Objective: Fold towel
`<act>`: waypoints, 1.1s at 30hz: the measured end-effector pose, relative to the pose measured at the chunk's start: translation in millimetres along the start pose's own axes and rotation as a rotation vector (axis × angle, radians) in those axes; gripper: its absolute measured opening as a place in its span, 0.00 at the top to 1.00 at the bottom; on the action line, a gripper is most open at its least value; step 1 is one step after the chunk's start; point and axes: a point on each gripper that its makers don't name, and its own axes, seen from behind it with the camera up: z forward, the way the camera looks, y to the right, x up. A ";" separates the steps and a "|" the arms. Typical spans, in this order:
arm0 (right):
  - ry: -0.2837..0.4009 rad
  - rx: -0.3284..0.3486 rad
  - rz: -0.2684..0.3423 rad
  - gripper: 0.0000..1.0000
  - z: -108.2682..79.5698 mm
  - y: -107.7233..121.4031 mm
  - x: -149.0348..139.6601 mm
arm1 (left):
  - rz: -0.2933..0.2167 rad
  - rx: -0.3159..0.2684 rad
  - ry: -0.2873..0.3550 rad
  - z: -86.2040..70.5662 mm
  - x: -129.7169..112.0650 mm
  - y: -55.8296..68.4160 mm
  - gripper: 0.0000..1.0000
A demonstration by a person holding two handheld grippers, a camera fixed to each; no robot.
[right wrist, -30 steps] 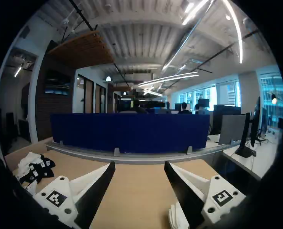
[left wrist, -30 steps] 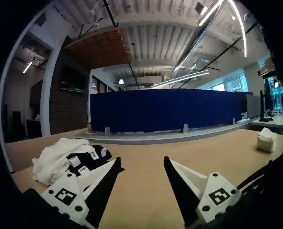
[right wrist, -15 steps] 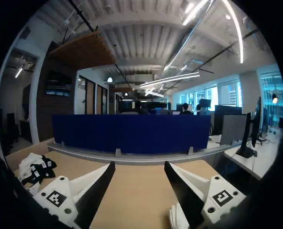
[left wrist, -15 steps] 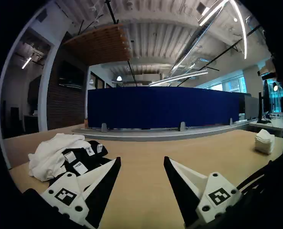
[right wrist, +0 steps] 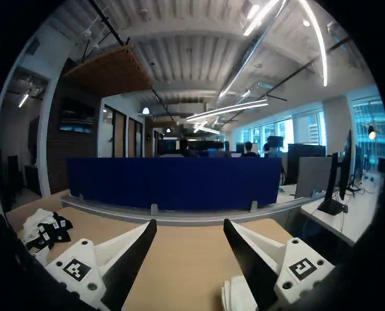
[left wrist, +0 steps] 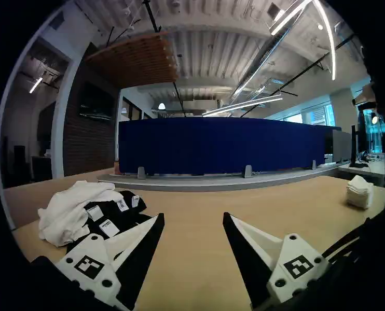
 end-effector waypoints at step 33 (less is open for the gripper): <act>0.067 -0.034 0.061 0.00 10.1 37.3 -135.5 | 0.000 0.000 0.000 -0.8 -0.2 -0.6 0.02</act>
